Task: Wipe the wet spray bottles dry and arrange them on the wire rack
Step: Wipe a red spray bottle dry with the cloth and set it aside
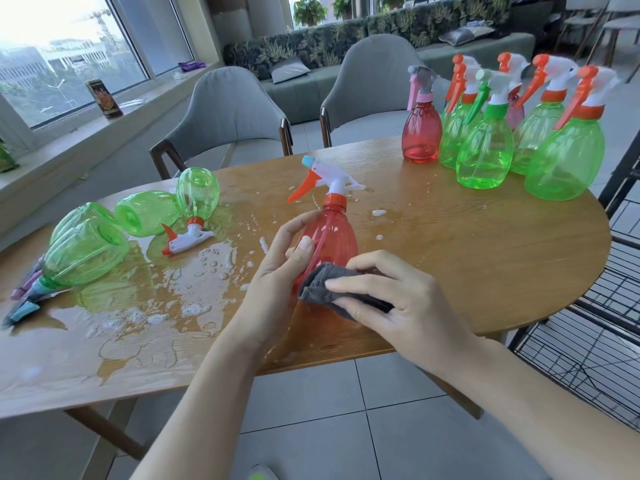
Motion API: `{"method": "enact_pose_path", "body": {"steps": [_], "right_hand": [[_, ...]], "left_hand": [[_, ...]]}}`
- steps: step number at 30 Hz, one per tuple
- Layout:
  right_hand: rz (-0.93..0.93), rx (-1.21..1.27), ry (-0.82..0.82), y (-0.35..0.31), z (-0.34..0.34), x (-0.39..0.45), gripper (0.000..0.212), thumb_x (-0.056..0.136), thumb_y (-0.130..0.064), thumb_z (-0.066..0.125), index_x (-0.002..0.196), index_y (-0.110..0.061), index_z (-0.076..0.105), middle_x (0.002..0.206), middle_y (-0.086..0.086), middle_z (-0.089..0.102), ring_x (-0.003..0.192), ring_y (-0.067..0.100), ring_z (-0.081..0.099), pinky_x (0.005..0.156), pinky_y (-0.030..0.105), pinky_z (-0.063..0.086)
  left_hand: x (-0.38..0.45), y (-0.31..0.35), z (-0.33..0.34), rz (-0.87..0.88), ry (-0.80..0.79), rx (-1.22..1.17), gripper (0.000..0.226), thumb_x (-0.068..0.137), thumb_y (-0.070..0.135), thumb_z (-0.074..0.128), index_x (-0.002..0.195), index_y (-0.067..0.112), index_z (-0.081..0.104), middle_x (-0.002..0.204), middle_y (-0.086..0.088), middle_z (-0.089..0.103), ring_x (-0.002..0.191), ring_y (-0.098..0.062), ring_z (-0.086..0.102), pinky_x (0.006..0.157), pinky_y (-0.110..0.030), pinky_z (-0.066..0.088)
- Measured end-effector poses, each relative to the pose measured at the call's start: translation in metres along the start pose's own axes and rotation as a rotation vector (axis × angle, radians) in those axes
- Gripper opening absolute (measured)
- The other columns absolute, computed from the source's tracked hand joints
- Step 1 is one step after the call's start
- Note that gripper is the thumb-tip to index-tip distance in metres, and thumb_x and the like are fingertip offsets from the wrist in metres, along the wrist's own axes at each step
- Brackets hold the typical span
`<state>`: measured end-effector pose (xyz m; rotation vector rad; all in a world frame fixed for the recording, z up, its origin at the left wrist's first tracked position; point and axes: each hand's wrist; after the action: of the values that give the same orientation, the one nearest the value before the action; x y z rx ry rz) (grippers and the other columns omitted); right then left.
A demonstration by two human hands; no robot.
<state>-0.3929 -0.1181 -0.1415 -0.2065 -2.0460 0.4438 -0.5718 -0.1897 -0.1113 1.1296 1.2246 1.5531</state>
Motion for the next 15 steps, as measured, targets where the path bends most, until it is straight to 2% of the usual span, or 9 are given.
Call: {"method": "enact_pose_path", "body": {"steps": [4,7,10,13,15], "right_hand": [[0.082,-0.050,0.114,0.005,-0.006,0.008,0.019,0.091,-0.010,0.078,0.110,-0.007,0.079,0.106,0.007,0.069,0.098,0.014,0.067,0.088,0.019,0.050],[0.128,-0.033,0.134,0.006,-0.007,0.008,0.020,0.091,-0.011,0.078,0.110,-0.008,0.079,0.107,0.004,0.069,0.100,0.013,0.067,0.087,0.019,0.050],[0.083,-0.025,0.082,0.001,-0.004,0.004,0.018,0.091,-0.012,0.077,0.108,-0.008,0.080,0.106,0.007,0.069,0.097,0.016,0.067,0.085,0.022,0.052],[-0.007,-0.033,-0.004,-0.004,-0.004,0.000,0.015,0.094,-0.010,0.075,0.108,-0.006,0.079,0.105,0.011,0.067,0.095,0.014,0.065,0.088,0.017,0.049],[-0.074,-0.061,-0.052,-0.005,-0.008,-0.001,0.015,0.096,-0.010,0.073,0.109,-0.005,0.079,0.106,0.011,0.067,0.097,0.017,0.065,0.090,0.019,0.050]], "left_hand": [[-0.003,0.000,0.001,-0.025,-0.020,-0.071,0.036,0.109,0.029,0.054,0.144,0.026,0.059,0.133,-0.017,0.072,0.116,-0.032,0.071,0.089,-0.039,0.061],[-0.004,-0.001,0.003,-0.031,-0.028,-0.080,0.037,0.110,0.025,0.050,0.146,0.024,0.058,0.133,-0.015,0.072,0.118,-0.032,0.071,0.090,-0.039,0.061],[-0.003,-0.002,0.002,-0.027,0.007,-0.059,0.037,0.110,0.025,0.049,0.146,0.024,0.058,0.130,-0.017,0.073,0.112,-0.032,0.071,0.090,-0.039,0.061],[-0.002,-0.002,0.002,-0.038,0.013,-0.011,0.036,0.110,0.034,0.054,0.145,0.027,0.060,0.139,-0.015,0.069,0.122,-0.040,0.068,0.096,-0.044,0.057],[-0.001,-0.002,0.000,-0.052,0.017,0.000,0.036,0.110,0.031,0.050,0.145,0.028,0.060,0.138,-0.014,0.070,0.125,-0.045,0.066,0.099,-0.046,0.057]]}}
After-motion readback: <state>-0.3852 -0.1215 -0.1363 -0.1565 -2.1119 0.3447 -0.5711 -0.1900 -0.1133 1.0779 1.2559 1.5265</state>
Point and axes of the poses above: each hand's wrist, its own x-axis towards the middle knuckle, its own z-axis out of the palm, y = z × x
